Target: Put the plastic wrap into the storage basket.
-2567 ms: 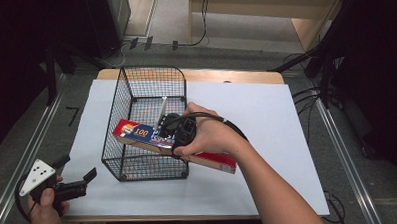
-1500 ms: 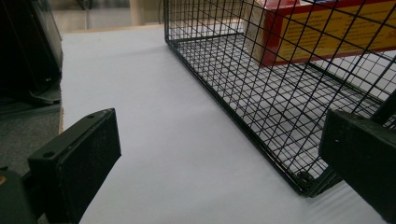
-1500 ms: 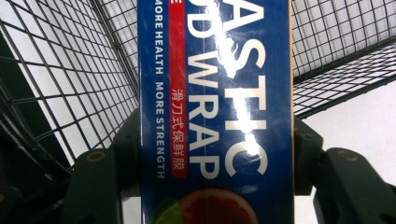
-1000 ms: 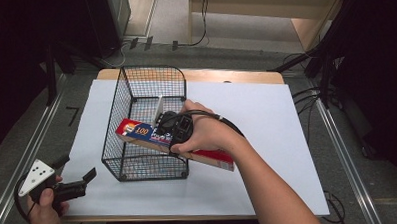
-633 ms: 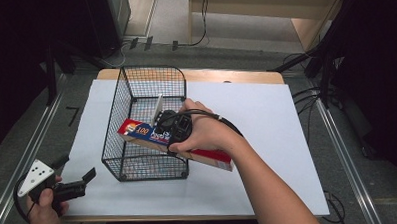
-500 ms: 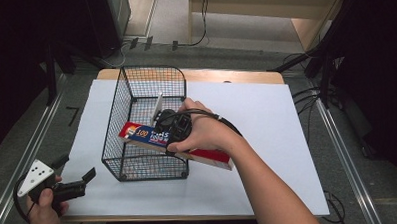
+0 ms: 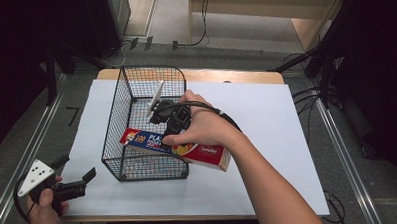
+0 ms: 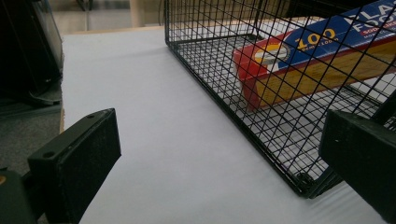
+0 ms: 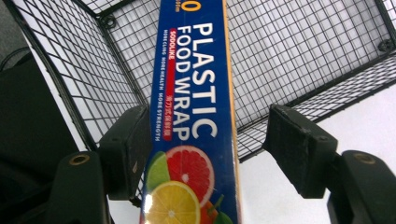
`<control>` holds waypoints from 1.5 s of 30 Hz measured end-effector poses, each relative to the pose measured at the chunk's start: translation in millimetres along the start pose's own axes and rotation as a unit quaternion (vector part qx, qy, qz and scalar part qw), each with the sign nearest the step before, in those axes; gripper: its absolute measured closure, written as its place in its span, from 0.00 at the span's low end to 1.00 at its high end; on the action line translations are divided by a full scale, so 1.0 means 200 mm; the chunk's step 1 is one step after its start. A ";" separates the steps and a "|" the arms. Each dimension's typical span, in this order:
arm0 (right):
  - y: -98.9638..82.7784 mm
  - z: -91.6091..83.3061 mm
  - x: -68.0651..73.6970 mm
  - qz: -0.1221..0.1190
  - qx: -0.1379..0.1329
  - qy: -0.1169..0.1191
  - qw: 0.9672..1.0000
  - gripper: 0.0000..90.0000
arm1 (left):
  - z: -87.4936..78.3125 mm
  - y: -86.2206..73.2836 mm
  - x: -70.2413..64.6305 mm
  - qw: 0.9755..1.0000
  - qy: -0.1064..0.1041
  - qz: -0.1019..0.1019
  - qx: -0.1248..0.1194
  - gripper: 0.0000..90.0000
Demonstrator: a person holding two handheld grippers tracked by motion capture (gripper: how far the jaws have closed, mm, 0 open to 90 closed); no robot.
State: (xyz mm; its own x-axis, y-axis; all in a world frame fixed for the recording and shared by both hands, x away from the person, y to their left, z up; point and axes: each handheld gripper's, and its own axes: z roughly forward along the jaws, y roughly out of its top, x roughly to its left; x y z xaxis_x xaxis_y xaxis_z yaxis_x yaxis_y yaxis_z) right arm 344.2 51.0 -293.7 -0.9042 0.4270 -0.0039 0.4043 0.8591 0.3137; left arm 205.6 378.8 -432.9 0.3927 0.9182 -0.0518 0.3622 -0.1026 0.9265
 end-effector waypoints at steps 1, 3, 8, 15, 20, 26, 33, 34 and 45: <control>0.00 0.00 -0.01 0.003 -0.003 0.000 1.000 0.36 | 0.00 0.00 0.00 1.000 0.000 0.000 0.000 0.00; -0.01 -0.01 -0.02 0.009 -0.006 -0.001 1.000 0.36 | 0.00 0.00 0.00 1.000 0.000 0.000 0.000 0.00; -0.04 -0.03 -0.05 0.019 -0.014 -0.001 1.000 0.35 | 0.00 0.00 0.00 1.000 0.001 0.000 0.001 0.00; -0.09 -0.07 -0.11 0.035 -0.022 -0.002 0.999 0.34 | 0.00 0.00 0.00 1.000 0.001 0.002 0.001 0.00; -0.15 -0.09 -0.16 0.052 -0.029 -0.005 0.998 0.33 | 0.00 0.00 0.00 1.000 0.001 0.001 0.001 0.00; -0.23 -0.12 -0.23 0.074 -0.038 -0.007 0.997 0.32 | 0.01 0.00 0.00 1.000 0.001 0.002 0.001 0.00; -0.35 -0.16 -0.31 0.097 -0.051 -0.018 0.994 0.31 | 0.01 0.00 -0.01 1.000 0.001 0.002 0.002 0.00; -0.36 -0.17 -0.32 0.105 -0.053 -0.020 0.993 0.31 | 0.01 0.00 -0.01 1.000 0.001 0.002 0.002 0.00; -0.55 -0.18 -0.43 0.147 -0.081 -0.030 0.985 0.29 | 0.01 0.00 -0.01 1.000 0.000 0.001 0.004 0.00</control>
State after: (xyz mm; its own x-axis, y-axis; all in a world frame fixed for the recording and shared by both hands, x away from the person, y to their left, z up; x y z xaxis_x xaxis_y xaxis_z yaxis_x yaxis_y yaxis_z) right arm 372.4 -91.0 -293.4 -0.7393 0.6710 0.0559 0.6167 0.6415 0.4562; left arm 206.3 376.5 -433.7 0.3932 0.9181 -0.0491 0.3671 -0.1078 0.9239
